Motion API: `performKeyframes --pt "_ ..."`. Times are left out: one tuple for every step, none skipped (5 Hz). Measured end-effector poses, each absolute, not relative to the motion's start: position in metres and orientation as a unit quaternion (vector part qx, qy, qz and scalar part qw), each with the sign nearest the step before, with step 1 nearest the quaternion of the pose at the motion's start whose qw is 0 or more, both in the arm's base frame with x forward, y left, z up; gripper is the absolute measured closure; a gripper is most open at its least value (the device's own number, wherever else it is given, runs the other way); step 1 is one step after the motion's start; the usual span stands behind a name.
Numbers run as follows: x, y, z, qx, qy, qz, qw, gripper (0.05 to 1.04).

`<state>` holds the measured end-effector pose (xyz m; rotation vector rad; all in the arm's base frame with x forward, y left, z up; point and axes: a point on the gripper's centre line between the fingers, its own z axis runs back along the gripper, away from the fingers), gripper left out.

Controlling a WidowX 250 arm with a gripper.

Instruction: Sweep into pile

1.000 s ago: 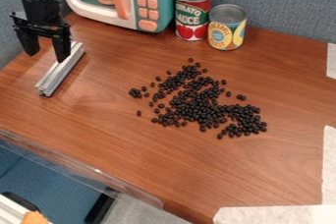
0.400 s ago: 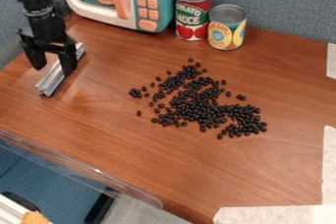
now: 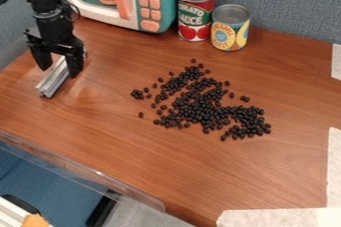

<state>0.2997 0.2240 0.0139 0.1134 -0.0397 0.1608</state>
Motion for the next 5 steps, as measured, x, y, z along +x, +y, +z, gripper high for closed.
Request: performKeyframes --pt "0.306 0.228 0.022 0.062 -0.027 0.083 0.994 0.082" --pt "0.306 0.230 0.016 0.061 -0.014 0.084 0.995 0.082" --pt "0.310 0.234 0.018 0.064 -0.015 0.085 0.994 0.082" --pt "0.307 0.234 0.010 0.062 -0.003 0.083 0.995 0.082" --pt "0.306 0.233 0.005 0.060 0.002 0.081 0.995 0.115"
